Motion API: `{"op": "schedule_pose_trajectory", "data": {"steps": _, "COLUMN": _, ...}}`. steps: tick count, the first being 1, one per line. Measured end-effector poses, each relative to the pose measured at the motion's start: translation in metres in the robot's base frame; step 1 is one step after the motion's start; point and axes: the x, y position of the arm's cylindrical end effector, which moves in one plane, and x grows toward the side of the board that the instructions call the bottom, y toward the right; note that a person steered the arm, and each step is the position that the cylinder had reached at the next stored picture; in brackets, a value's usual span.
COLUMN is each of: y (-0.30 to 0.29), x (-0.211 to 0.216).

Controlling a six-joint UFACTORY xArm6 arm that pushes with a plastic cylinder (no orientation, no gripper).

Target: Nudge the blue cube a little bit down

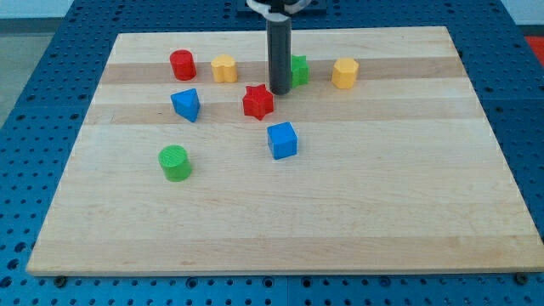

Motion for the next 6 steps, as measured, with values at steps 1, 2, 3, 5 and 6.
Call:
{"op": "schedule_pose_trajectory", "data": {"steps": 1, "y": 0.001, "x": 0.035}}
{"op": "schedule_pose_trajectory", "data": {"steps": 2, "y": 0.002, "x": 0.065}}
{"op": "schedule_pose_trajectory", "data": {"steps": 3, "y": 0.002, "x": 0.065}}
{"op": "schedule_pose_trajectory", "data": {"steps": 5, "y": -0.026, "x": 0.065}}
{"op": "schedule_pose_trajectory", "data": {"steps": 6, "y": -0.067, "x": 0.065}}
